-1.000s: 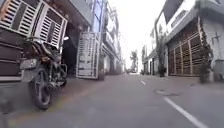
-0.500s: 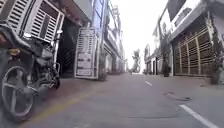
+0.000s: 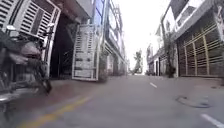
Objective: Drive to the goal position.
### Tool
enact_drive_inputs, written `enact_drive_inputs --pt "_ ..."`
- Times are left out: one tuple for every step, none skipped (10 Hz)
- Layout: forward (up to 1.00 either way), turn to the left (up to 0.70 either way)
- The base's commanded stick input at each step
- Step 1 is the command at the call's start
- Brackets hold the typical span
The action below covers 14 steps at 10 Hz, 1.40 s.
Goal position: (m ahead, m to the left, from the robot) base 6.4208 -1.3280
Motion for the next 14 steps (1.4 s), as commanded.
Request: enact_drive_inputs --pt "1.00 0.00" --pt "1.00 -0.02" --pt "1.00 -0.15" --pt "1.00 -0.40" --pt "1.00 -0.40" --pt "1.00 -0.40" --pt "1.00 -0.40" --pt "1.00 -0.32" --pt "1.00 0.00" --pt "1.00 0.00" --pt "1.00 0.00" --pt "1.00 0.00" --pt "1.00 0.00" --pt "1.00 0.00"
